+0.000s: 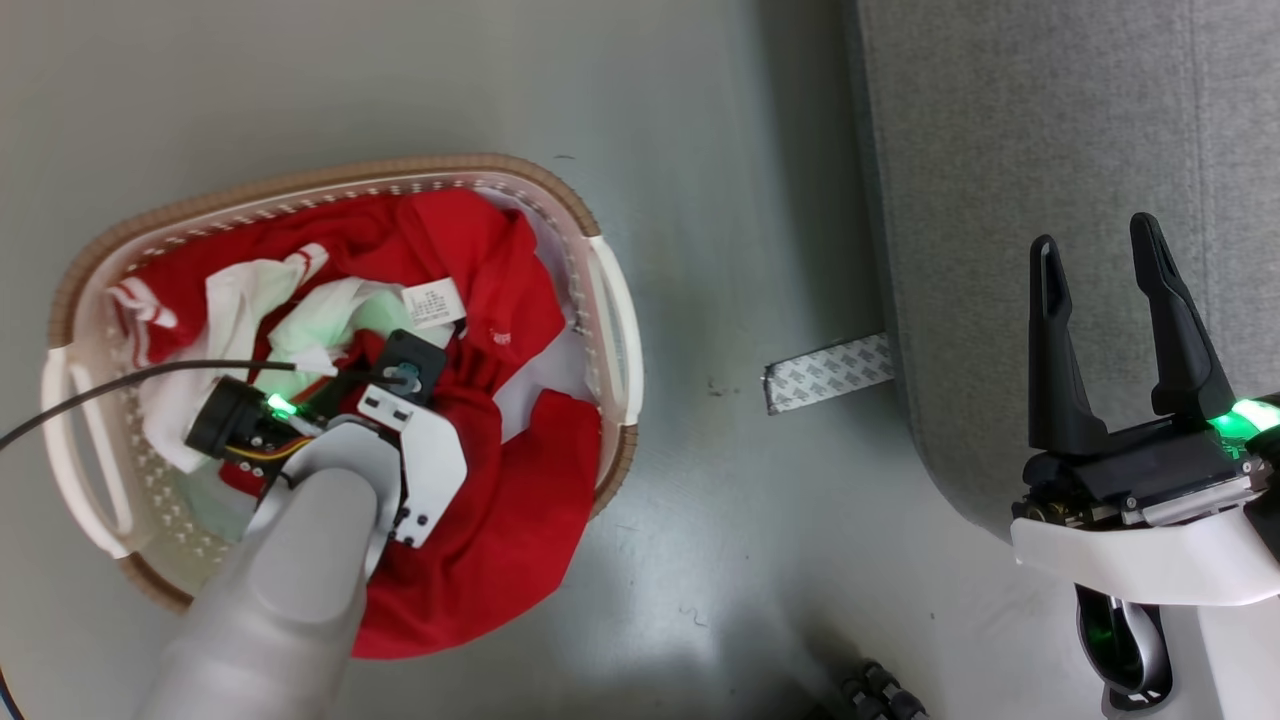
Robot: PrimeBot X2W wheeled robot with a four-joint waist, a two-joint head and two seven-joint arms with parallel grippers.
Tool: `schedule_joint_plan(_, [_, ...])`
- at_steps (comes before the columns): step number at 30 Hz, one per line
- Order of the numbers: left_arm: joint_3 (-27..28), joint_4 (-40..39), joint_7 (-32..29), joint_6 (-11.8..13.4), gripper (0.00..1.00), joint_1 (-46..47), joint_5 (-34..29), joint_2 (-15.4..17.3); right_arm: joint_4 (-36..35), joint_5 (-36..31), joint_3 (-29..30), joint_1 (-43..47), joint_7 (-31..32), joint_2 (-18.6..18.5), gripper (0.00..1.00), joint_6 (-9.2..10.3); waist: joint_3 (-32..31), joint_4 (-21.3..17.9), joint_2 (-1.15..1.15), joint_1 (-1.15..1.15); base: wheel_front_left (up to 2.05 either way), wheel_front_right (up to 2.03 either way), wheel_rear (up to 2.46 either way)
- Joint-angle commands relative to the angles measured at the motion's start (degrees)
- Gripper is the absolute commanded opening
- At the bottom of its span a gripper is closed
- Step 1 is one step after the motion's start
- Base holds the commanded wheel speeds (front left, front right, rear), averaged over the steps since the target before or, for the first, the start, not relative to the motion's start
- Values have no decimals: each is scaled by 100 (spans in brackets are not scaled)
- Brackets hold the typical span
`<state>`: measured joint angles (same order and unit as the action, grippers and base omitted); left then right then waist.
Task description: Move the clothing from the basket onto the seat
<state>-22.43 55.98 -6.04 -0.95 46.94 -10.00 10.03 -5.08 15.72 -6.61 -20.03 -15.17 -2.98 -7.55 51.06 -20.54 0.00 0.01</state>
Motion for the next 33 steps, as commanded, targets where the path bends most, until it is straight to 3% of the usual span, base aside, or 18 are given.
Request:
schedule_joint_plan(1, [-36,63,-4,-31,31,-15,-7,44,-4,32,5,-67,3,12,100,12,25,-57,0,-1,0,0,0])
schedule_joint_plan(2, [-69,67,44,-38,0,-4,-22,38,10,31,7,-65,3,12,100,12,20,-67,0,-1,0,0,0])
schedule_joint_plan(12, [12,-56,772,23,0,-227,373,-287,251,-140,261,17,3,8,100,12,-691,191,0,-1,0,0,0])
schedule_joint_plan(25, [66,-573,1559,-99,0,-1482,1188,-662,732,-594,649,837,3,1,100,12,-2905,1019,0,-1,0,0,0])
schedule_joint_plan(33, [19,-1343,1651,79,0,-2144,1704,-704,873,-800,697,1409,4,1,100,12,-4057,1471,0,-1,0,0,0])
